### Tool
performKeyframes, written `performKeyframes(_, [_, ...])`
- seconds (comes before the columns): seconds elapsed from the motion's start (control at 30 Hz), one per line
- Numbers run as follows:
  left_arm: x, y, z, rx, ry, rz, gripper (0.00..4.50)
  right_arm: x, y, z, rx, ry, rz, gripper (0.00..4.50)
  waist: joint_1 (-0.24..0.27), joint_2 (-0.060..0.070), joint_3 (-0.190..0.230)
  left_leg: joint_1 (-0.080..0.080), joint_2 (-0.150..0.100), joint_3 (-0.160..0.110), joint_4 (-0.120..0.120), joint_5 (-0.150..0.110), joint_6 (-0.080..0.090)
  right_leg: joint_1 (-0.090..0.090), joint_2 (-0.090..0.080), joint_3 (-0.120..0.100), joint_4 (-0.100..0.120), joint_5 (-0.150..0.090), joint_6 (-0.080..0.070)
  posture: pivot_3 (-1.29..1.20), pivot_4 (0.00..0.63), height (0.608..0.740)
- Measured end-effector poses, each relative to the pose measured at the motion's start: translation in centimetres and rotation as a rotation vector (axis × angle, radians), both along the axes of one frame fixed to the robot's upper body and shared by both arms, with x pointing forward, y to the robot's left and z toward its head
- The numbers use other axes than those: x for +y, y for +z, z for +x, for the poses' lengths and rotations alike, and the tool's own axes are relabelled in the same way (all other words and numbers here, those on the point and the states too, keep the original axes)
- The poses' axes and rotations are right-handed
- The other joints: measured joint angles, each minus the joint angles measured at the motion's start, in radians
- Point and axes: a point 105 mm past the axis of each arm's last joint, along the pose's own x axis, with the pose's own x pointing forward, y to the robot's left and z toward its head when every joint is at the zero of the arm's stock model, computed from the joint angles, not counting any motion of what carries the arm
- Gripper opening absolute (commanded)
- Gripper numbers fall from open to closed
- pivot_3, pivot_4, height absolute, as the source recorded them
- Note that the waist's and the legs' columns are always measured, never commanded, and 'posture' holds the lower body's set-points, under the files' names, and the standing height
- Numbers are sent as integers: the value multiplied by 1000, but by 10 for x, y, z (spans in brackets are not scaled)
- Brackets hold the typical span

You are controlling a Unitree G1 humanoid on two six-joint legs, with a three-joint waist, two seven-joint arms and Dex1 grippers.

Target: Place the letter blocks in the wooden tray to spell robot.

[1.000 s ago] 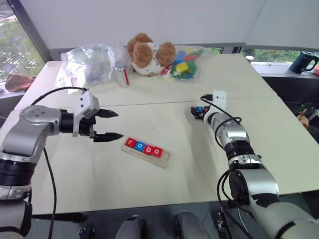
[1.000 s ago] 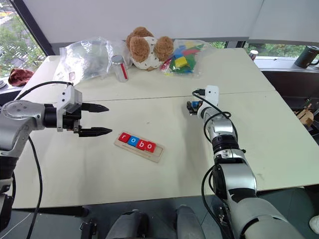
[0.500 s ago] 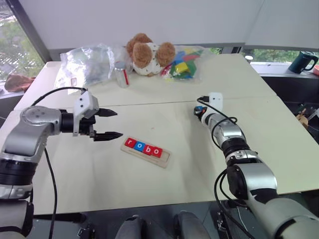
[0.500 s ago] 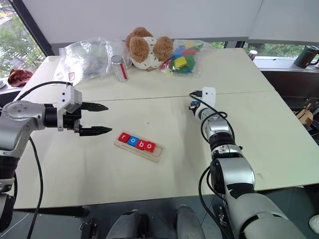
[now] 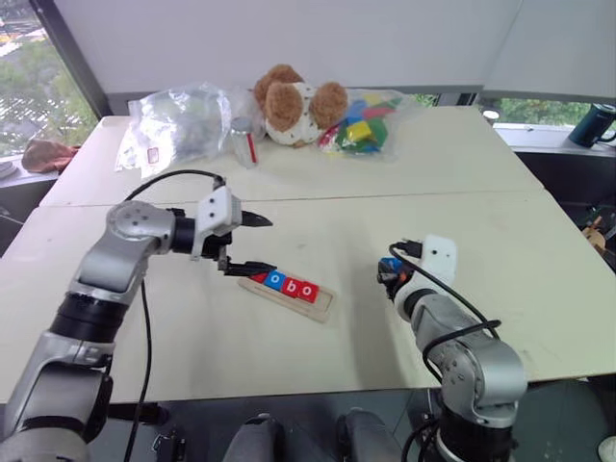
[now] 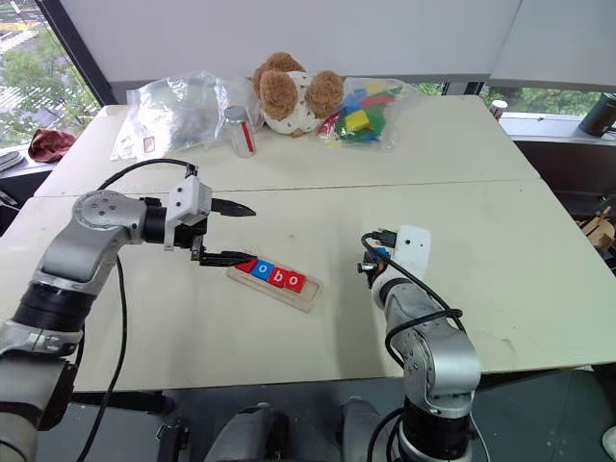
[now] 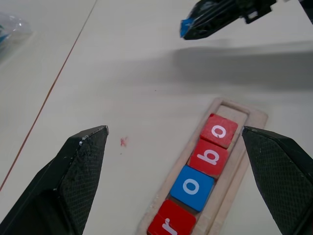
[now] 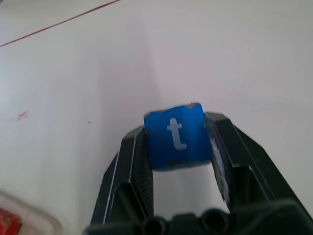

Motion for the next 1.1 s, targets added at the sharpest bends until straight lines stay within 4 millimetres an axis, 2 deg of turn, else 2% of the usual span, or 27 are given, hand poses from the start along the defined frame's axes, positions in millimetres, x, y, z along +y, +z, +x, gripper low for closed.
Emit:
performKeyframes(0.07, [0, 0, 4, 0, 0, 8, 4500, -2, -18, -6, 80, -19, 9, 1191, -1, 0, 0, 1, 0, 0, 0, 0, 0, 1, 1, 0, -1, 0, 0, 0, 150, 740])
performKeyframes(0.17, [-5, -2, 5, 6, -23, 8, 4500, -3, -21, -4, 85, -33, 14, 1191, -4, -1, 0, 1, 0, 0, 0, 0, 0, 2, 1, 0, -1, 0, 0, 0, 150, 740])
performKeyframes(0.23, [-5, -2, 6, 4, -29, 11, 4500, -3, -23, -2, 83, -36, 16, 2231, -5, -1, -1, 2, 0, 0, 0, 0, 0, 2, 1, 0, 0, 0, 0, 0, 150, 740])
performKeyframes(0.3, [-5, -3, 5, 6, -35, 13, 4500, -2, -23, -1, 78, -31, 18, 3008, -5, -2, -1, 2, 0, 0, 0, 0, 0, 2, 1, 0, 0, 0, 0, 0, 150, 740])
performKeyframes(0.4, [-3, -3, 4, 12, -41, 21, 4500, 2, -21, 0, 67, -2, 24, 4483, -2, -3, -2, 2, 0, 0, 0, 0, 0, 3, 0, 0, -1, 0, 0, 0, 150, 740])
performKeyframes(0.47, [-1, -3, 4, 13, -39, 29, 4500, 1, -17, 2, 51, 28, 5, 4483, 0, -2, -1, 2, 0, 0, 0, 0, 0, 3, 0, 0, -1, 0, 0, 0, 150, 740])
performKeyframes(0.53, [5, -4, 2, 30, -35, 46, 4500, -10, -4, 9, -6, 79, -70, 4483, -2, -2, -1, 2, -1, 0, 0, 0, 1, 3, 0, 0, -2, 0, 0, 0, 150, 740])
performKeyframes(0.63, [15, -10, -2, 73, -30, 71, 4500, -25, 39, 23, -162, 185, -177, 4483, -4, -2, -1, 2, 1, 0, -1, -1, 2, 3, 1, -1, -3, 0, 0, 0, 150, 740])
performKeyframes(0.73, [19, -10, -5, 83, -37, 89, 4500, -25, 58, 25, -214, 367, -180, 4483, -3, -2, -1, 2, 2, -1, -2, -1, 3, 3, 3, -1, -4, 0, 0, 0, 150, 740])
performKeyframes(0.8, [19, -7, -8, 87, -51, 85, 4500, -31, 52, 23, -179, 512, -185, 4483, 0, -2, -1, 1, 2, -1, -2, -2, 3, 4, 5, -1, -6, 0, 0, 0, 150, 740])
performKeyframes(0.97, [27, -5, -24, 125, -83, 103, 4500, -54, 15, 1, -63, 832, -192, 4483, 1, -3, 0, 1, 2, 0, -1, -3, 6, 5, 2, 0, -8, 0, 0, 0, 150, 740])
performKeyframes(1.1, [29, 0, -34, 130, -113, 130, 4500, -72, -2, 1, -56, 894, -201, 4483, -2, -3, 0, 4, 2, 1, 0, -3, 6, 7, 1, 1, -6, 0, 0, 0, 150, 740])
